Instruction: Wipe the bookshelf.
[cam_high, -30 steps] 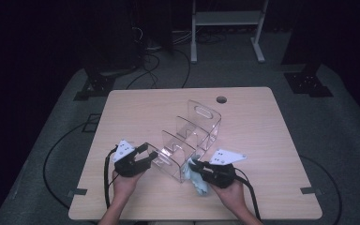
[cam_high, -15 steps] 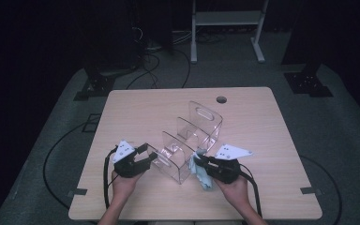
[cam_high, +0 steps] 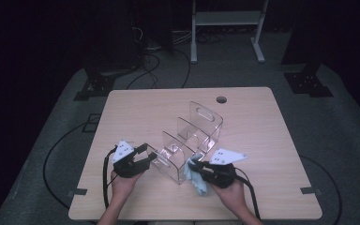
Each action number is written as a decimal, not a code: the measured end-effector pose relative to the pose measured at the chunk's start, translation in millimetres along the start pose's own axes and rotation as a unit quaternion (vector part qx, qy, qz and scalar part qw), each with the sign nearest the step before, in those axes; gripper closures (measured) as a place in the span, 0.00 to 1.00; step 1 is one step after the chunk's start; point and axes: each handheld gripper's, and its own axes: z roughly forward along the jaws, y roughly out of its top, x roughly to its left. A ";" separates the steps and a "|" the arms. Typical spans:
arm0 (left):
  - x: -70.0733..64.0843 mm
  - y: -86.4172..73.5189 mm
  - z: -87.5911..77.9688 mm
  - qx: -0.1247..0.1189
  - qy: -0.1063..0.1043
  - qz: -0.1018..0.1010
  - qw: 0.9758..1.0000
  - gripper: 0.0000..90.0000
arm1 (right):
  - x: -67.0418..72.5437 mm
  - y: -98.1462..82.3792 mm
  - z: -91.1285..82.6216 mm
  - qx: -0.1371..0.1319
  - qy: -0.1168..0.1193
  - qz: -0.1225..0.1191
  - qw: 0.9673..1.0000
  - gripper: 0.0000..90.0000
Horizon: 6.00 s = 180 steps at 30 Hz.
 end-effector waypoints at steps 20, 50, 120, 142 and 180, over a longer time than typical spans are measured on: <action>0.4 -0.1 -0.5 0.001 -0.007 0.002 1.000 0.51 | -43.3 -7.9 -7.2 -0.003 -0.066 0.022 0.998 0.89; 1.0 -0.6 -1.2 0.000 -0.011 0.003 1.000 0.51 | -54.4 -16.8 0.0 0.014 -0.058 0.003 0.998 0.89; -2.0 0.2 -3.0 0.002 -0.007 0.014 1.000 0.51 | -119.9 -1.4 -4.4 0.016 -0.096 0.042 0.994 0.89; -2.2 -0.2 -2.5 0.000 -0.005 0.013 1.000 0.51 | -55.2 -16.7 -0.6 -0.015 -0.011 0.021 1.000 0.89; -1.9 0.8 -0.8 0.002 0.000 0.007 1.000 0.51 | -38.9 -51.8 34.7 0.072 -0.010 0.020 0.997 0.89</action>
